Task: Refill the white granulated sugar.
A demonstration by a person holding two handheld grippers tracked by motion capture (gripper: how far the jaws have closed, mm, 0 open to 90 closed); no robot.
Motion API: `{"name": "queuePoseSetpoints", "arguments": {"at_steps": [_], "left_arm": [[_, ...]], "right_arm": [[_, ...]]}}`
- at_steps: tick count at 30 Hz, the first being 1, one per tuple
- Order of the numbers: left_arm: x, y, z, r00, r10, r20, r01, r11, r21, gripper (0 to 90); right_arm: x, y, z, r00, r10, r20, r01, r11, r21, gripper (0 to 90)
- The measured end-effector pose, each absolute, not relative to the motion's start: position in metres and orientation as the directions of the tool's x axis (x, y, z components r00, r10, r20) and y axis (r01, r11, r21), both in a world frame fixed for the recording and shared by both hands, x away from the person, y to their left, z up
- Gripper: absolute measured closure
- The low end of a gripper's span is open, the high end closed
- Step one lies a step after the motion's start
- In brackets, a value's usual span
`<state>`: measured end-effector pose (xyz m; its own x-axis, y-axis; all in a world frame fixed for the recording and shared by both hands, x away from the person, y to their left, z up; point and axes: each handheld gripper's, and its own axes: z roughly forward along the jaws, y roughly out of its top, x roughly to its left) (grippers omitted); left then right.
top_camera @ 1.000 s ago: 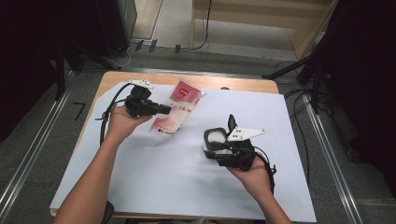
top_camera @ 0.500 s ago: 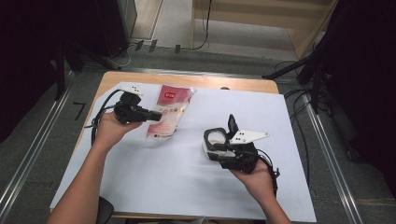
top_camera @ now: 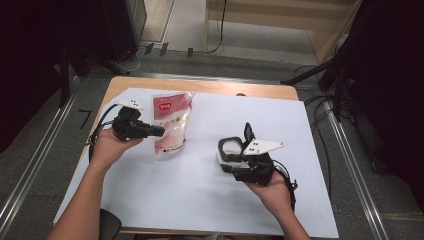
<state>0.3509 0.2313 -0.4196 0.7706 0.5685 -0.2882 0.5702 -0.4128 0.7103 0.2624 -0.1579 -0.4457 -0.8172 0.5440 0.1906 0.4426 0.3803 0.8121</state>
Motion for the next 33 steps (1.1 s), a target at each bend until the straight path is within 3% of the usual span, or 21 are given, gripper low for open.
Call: {"name": "queuePoseSetpoints", "arguments": {"at_steps": [17,33], "left_arm": [[0.347,0.237,-0.419,0.773,0.562,-0.293,0.561,-0.391,0.73,81.8],[0.338,0.237,-0.418,0.795,0.551,-0.254,0.526,-0.418,0.74,68.8]], "right_arm": [[0.265,-0.163,-0.446,-0.81,0.554,0.192,0.447,0.371,0.814,56.2],[0.267,-0.167,-0.444,-0.805,0.561,0.195,0.452,0.366,0.814,56.2]]}}
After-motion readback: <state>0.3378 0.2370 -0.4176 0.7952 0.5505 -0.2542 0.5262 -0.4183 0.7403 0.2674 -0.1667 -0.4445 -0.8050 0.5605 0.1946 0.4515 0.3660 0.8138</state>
